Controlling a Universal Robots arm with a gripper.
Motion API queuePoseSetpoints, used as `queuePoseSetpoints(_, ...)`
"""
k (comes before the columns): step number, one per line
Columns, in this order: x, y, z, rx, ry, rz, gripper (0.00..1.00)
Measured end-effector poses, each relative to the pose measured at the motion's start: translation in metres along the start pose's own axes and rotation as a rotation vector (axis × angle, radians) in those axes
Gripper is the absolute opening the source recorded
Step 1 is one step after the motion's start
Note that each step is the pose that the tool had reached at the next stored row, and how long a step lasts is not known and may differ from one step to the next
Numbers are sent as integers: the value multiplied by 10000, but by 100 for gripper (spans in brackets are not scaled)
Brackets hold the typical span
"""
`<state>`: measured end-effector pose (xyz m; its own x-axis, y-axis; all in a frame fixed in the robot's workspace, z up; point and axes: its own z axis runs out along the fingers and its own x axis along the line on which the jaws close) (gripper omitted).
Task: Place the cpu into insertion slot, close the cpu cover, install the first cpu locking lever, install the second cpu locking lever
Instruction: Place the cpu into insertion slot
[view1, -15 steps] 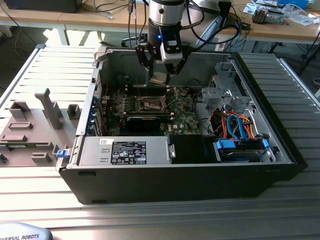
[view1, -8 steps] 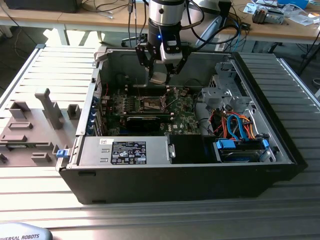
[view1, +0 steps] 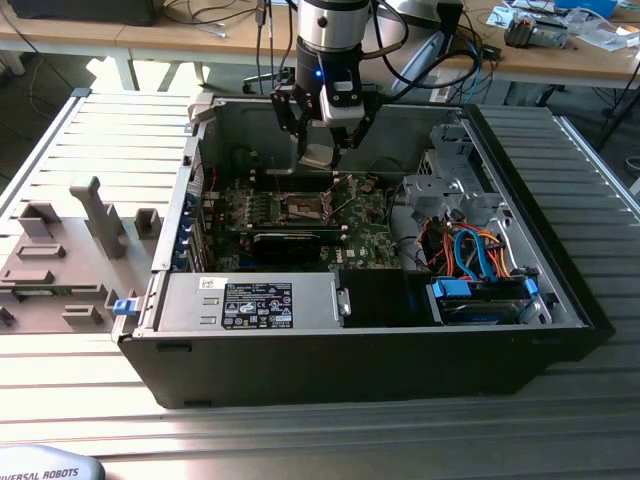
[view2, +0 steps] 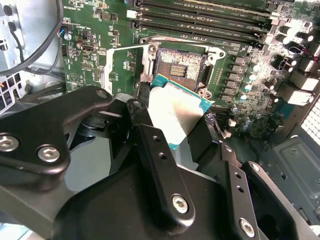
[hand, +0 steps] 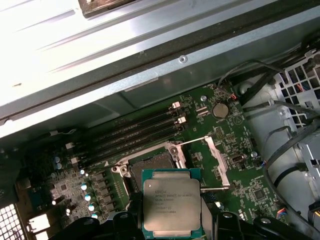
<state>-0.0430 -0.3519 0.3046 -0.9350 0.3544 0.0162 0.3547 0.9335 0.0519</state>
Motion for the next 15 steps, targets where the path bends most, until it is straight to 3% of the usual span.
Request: queuePoseSetpoints(15, 0, 0, 0, -2, -6, 116, 54)
